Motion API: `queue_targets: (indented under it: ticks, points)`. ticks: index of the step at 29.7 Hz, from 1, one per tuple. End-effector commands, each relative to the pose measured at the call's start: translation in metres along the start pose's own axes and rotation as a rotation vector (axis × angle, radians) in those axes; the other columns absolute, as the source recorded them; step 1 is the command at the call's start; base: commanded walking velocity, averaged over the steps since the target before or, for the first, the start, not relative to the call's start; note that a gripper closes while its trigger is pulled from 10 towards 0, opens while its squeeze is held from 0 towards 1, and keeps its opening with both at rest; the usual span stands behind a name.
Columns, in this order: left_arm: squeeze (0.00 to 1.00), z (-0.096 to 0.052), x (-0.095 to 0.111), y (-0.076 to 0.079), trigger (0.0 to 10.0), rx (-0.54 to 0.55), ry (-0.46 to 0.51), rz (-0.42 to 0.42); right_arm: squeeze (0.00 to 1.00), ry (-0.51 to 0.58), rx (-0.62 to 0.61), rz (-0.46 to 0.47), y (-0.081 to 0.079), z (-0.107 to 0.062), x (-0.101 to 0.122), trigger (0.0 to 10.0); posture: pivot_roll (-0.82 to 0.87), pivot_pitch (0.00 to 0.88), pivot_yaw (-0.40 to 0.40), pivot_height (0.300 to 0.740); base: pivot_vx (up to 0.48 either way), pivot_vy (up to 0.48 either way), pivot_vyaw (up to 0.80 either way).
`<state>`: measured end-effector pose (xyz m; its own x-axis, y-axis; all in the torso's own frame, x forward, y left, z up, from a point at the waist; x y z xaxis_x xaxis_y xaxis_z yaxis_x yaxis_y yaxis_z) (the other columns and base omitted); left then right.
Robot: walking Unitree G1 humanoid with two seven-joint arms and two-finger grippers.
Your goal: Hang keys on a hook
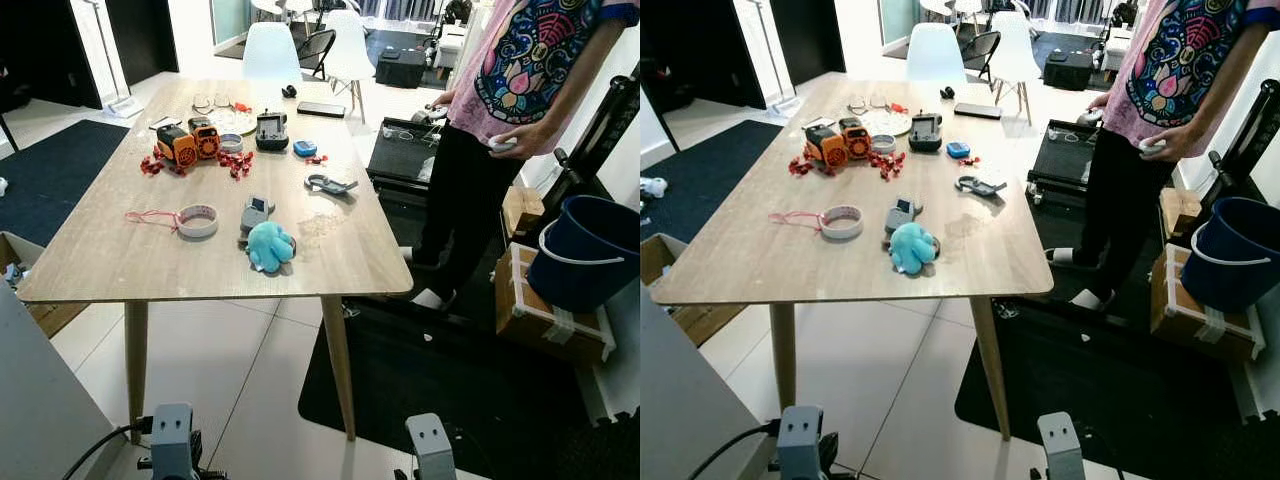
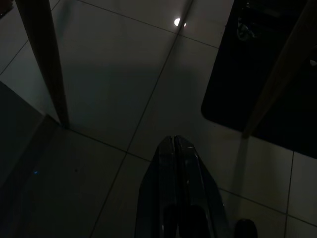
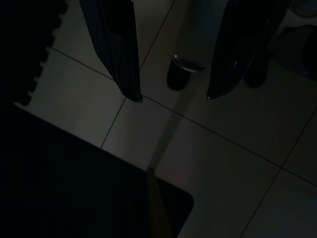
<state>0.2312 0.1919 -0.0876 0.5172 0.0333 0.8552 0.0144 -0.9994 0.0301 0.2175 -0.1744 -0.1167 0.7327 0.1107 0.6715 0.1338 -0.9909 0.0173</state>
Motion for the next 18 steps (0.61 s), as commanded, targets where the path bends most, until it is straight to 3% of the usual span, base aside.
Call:
queue_targets:
  ticks: [1, 18]
  points:
    - [0.0, -0.002, -0.0039, -0.0046, 10.0, -0.003, -0.02, 0.019, 0.0, -0.018, -0.019, 0.017, 0.0051, -0.0027, -0.0079, 10.0, 0.03, 0.0, -0.022, 0.74, 0.0, 0.0, 0.0]
    - [0.0, 0.001, 0.0028, -0.0012, 10.0, 0.0, 0.005, 0.029, 0.0, -0.023, -0.014, 0.002, 0.004, -0.0024, -0.0081, 10.0, 0.04, 0.0, -0.026, 0.74, 0.0, 0.0, 0.0]
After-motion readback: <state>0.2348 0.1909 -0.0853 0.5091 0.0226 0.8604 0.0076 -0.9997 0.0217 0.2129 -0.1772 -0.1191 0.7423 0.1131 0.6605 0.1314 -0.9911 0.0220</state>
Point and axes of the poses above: a point about 5 cm out from each wrist's last joint towards the gripper, its own z axis pointing out of the wrist towards the gripper, its own x axis along the axis of the wrist's last joint, y = z × x, the point moved 5 cm from there along z, pointing out of the wrist towards the gripper, and after that the axes turned 2 degrees about z, right-handed, at the moved point
